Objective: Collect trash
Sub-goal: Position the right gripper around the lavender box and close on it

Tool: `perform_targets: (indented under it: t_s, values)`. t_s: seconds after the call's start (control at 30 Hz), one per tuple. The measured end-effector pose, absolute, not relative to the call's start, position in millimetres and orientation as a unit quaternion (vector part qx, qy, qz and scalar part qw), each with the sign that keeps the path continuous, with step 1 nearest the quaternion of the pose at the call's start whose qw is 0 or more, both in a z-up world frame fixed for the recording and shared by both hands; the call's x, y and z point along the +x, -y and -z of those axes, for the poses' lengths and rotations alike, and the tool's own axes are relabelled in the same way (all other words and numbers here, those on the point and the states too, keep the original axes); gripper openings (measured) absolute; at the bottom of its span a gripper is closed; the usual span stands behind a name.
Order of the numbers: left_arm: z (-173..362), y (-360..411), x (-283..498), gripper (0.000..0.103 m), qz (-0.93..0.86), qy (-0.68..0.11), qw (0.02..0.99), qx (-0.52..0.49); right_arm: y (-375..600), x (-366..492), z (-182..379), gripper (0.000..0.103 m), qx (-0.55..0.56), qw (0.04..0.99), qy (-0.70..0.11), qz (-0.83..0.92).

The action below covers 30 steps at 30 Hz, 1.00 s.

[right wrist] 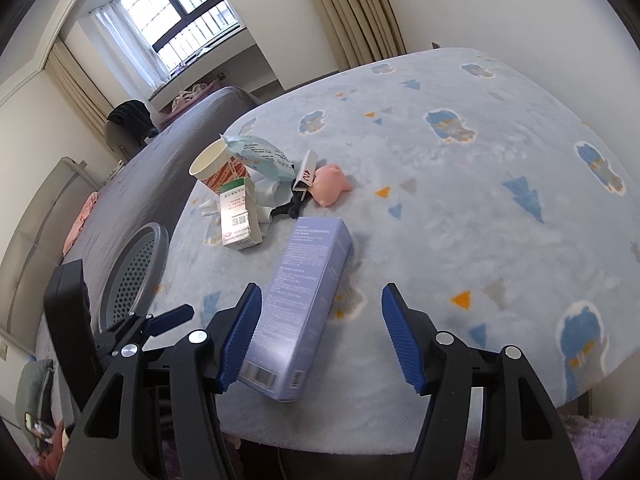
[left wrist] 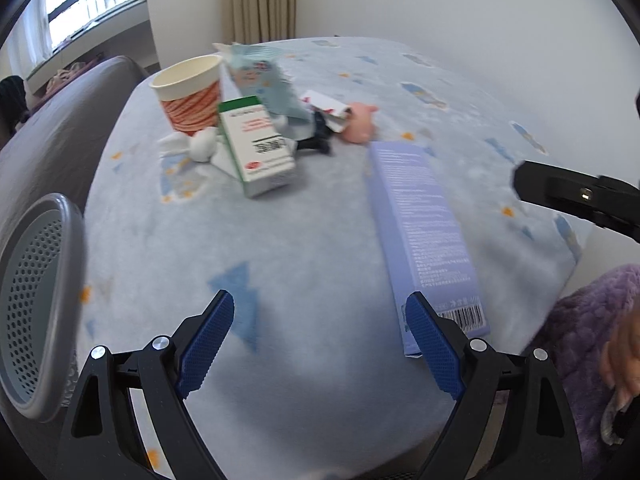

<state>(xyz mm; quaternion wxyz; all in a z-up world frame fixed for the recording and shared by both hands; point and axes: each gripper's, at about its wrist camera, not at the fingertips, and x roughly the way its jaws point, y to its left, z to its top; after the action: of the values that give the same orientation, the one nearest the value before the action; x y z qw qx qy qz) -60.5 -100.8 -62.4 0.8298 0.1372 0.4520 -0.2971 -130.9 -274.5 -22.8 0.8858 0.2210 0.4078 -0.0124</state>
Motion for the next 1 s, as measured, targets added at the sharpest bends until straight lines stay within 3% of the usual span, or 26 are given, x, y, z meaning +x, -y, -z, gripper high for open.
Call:
perform_targets:
  t_s: [1.0]
  values:
    - [28, -18, -26, 0.086, 0.085, -0.411, 0.906, 0.055, 214, -85, 66, 0.06, 0.132, 0.869, -0.468, 0.091]
